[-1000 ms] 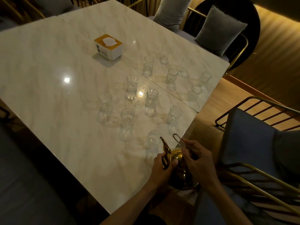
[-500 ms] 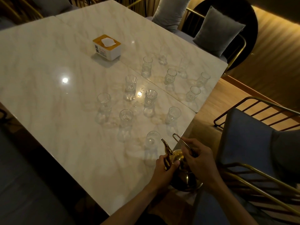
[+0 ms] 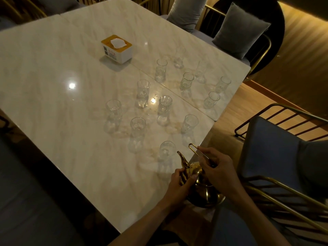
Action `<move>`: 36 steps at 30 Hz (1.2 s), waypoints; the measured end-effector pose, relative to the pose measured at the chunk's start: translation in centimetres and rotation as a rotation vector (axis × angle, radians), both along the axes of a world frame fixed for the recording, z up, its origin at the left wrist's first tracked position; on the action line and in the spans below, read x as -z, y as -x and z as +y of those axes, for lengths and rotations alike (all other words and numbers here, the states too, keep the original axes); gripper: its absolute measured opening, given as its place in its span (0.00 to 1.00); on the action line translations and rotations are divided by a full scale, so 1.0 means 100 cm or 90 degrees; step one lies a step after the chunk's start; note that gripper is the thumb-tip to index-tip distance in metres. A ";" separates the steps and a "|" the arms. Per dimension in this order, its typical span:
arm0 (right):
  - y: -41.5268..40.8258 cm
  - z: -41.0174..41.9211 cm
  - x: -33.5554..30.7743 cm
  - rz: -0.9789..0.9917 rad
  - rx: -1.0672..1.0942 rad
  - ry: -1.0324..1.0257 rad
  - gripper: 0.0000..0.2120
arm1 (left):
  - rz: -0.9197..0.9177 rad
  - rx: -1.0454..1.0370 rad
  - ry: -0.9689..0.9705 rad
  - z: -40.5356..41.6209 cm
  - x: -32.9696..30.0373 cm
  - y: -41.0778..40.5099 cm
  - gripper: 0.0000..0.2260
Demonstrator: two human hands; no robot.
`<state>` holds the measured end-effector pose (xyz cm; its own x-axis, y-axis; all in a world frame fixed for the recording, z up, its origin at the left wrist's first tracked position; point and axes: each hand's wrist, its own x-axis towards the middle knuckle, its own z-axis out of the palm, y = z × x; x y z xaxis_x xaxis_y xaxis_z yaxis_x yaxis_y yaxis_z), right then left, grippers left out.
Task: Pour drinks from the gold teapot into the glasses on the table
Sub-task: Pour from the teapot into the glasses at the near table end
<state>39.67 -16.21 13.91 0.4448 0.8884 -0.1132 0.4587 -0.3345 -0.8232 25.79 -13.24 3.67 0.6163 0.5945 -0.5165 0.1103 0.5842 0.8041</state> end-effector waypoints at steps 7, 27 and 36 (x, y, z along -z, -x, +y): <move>0.002 0.003 -0.006 0.004 -0.003 0.006 0.17 | -0.003 -0.003 0.005 -0.002 -0.005 0.001 0.26; 0.001 0.005 -0.008 -0.046 -0.022 0.003 0.17 | -0.004 0.009 0.008 0.002 -0.006 0.003 0.14; 0.004 0.004 -0.012 -0.045 -0.023 0.026 0.17 | -0.010 0.018 0.004 0.000 -0.004 0.004 0.23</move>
